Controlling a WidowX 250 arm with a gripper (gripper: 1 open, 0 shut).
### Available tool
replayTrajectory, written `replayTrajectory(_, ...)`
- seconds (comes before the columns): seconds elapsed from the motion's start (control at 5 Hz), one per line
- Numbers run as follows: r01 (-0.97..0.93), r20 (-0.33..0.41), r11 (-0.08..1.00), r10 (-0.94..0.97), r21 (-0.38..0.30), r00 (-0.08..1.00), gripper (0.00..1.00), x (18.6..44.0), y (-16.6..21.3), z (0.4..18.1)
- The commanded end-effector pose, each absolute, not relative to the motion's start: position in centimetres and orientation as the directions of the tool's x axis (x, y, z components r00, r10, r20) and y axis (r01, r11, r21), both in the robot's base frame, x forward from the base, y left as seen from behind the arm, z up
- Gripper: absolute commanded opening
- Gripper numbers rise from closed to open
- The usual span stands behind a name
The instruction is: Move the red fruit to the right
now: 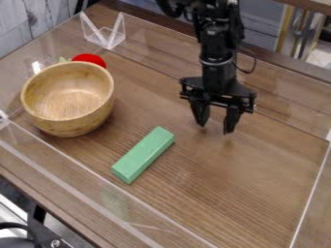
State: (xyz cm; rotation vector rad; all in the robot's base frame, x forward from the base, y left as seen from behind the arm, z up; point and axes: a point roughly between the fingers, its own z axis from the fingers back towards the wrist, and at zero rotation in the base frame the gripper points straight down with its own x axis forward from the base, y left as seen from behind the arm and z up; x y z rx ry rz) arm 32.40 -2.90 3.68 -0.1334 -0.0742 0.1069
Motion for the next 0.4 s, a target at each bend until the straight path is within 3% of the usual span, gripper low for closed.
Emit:
replayTrajectory(0.0, -0.121, 0.132, 0.982, 0.14, -0.142, 0.981, 1.0, 32.95, -3.62, 5.83)
replayTrajectory(0.2, -0.149, 0.128, 0.979, 0.167, -0.138, 0.978, 1.0, 32.71, -4.32, 5.8)
